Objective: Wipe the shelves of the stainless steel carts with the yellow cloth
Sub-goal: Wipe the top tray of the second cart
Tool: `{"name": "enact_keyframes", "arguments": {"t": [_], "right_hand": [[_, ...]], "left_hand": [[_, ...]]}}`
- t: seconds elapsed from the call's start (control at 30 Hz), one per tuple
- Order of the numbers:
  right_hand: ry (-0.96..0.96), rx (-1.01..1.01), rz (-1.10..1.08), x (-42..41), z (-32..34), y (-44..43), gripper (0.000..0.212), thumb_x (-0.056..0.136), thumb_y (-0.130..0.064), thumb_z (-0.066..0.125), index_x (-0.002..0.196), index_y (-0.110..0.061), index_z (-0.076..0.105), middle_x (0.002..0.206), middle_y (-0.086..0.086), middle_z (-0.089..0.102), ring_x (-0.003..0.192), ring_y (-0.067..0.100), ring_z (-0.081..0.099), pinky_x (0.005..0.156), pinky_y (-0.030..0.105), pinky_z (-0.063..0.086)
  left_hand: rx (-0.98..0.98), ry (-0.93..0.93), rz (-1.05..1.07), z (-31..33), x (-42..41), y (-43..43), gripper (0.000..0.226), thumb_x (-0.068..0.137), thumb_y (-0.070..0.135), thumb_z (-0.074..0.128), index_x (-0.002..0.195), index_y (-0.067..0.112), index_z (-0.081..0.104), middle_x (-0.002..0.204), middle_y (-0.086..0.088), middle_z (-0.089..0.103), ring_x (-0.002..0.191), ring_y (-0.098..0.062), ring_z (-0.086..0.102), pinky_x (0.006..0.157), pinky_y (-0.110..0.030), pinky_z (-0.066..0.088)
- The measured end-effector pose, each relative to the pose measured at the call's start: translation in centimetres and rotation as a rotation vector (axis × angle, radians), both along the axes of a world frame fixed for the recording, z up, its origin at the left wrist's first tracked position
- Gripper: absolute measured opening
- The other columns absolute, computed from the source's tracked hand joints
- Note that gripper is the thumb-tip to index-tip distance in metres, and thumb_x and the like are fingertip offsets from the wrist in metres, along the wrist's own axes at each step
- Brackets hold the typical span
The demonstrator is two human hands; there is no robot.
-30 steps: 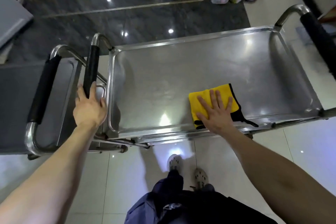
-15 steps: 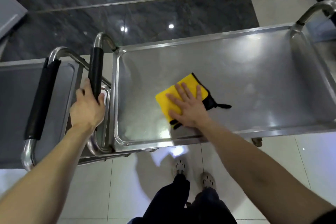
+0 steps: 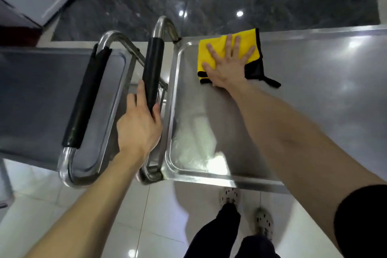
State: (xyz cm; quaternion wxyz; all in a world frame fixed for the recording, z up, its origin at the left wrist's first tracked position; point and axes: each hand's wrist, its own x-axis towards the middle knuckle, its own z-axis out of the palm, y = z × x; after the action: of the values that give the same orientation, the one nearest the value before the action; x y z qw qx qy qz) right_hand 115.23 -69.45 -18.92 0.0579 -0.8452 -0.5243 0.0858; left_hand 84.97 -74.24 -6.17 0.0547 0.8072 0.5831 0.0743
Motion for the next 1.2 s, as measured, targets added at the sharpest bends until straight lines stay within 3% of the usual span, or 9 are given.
{"name": "enact_keyframes", "arguments": {"t": [0.23,0.43,0.6,0.77,0.9,0.97,1.03,1.1,1.2], "right_hand": [[0.009,0.048,0.140,-11.2,-0.5,-1.1,0.077,0.101,-0.076,0.024,0.170,-0.043,0.020,0.178,0.024,0.001,0.163,0.050,-0.004,0.115,0.085,-0.001],[0.039,0.172,0.327,-18.4,-1.0,-12.1,0.072,0.103,-0.069,0.040,0.168,-0.039,0.030,0.178,0.021,0.009,0.165,0.044,0.000,0.117,0.084,0.003],[0.009,0.143,0.456,-18.7,-1.3,-19.6,0.067,0.105,-0.068,0.038,0.167,-0.043,0.030,0.180,0.012,0.007,0.166,0.036,-0.003,0.120,0.081,0.005],[-0.001,0.076,0.412,-16.3,-0.5,-25.3,0.061,0.109,-0.068,0.032,0.167,-0.047,0.029,0.181,0.004,0.008,0.167,0.030,0.000,0.122,0.077,0.007],[0.034,0.017,0.300,-14.5,0.8,-30.0,0.063,0.108,-0.069,0.034,0.167,-0.046,0.029,0.181,0.004,0.006,0.167,0.029,-0.001,0.124,0.076,0.003],[0.097,-0.027,0.270,-14.1,1.6,-31.0,0.065,0.108,-0.070,0.030,0.168,-0.046,0.026,0.181,0.000,0.006,0.167,0.024,-0.004,0.126,0.072,-0.002],[0.203,-0.001,0.188,-13.2,3.0,-30.6,0.062,0.109,-0.064,0.033,0.167,-0.042,0.032,0.178,-0.003,0.022,0.166,0.019,0.009,0.129,0.065,0.007],[0.194,0.104,0.073,-11.4,4.2,-29.4,0.055,0.109,-0.044,0.045,0.162,-0.030,0.044,0.168,0.000,0.042,0.161,0.023,0.029,0.124,0.060,0.026],[0.086,0.005,0.075,-8.6,5.4,-27.6,0.072,0.099,-0.022,0.052,0.168,-0.024,0.032,0.170,-0.001,0.038,0.162,0.025,0.025,0.124,0.061,0.027]], "left_hand": [[0.040,0.034,-0.011,-0.5,-0.8,0.3,0.072,0.108,0.041,0.051,0.169,0.014,0.025,0.133,-0.016,0.055,0.085,-0.041,0.067,0.063,-0.040,0.041],[-0.026,0.025,-0.021,0.0,-0.9,1.6,0.089,0.097,0.041,0.068,0.170,0.019,0.021,0.141,-0.016,0.054,0.102,-0.045,0.069,0.078,-0.053,0.056],[-0.018,0.017,-0.036,0.0,-0.8,3.2,0.089,0.094,0.034,0.066,0.170,0.020,0.021,0.134,-0.017,0.056,0.100,-0.045,0.068,0.077,-0.053,0.056],[0.056,0.002,-0.048,-0.3,-0.9,3.2,0.084,0.098,0.054,0.062,0.166,0.019,0.029,0.130,-0.017,0.060,0.104,-0.041,0.067,0.077,-0.053,0.056],[0.335,0.033,-0.276,0.1,-1.3,2.5,0.059,0.099,0.040,0.061,0.152,0.017,0.046,0.133,-0.013,0.056,0.120,-0.036,0.055,0.102,-0.052,0.044],[0.400,0.021,-0.462,0.0,-1.0,1.2,0.038,0.097,0.028,0.060,0.133,0.018,0.059,0.123,-0.009,0.058,0.112,-0.034,0.055,0.097,-0.049,0.043],[0.262,-0.042,-0.569,-0.7,0.3,-1.6,0.020,0.096,0.024,0.059,0.115,0.018,0.065,0.109,-0.008,0.062,0.102,-0.036,0.059,0.087,-0.050,0.046],[-0.039,-0.100,-0.513,-2.0,1.8,-5.1,0.016,0.101,0.020,0.057,0.110,0.017,0.070,0.105,-0.010,0.069,0.101,-0.039,0.065,0.087,-0.051,0.052],[-0.408,-0.066,-0.360,-4.6,3.2,-9.2,0.022,0.107,0.019,0.056,0.121,0.013,0.071,0.118,-0.016,0.074,0.113,-0.040,0.067,0.094,-0.047,0.053]]}}
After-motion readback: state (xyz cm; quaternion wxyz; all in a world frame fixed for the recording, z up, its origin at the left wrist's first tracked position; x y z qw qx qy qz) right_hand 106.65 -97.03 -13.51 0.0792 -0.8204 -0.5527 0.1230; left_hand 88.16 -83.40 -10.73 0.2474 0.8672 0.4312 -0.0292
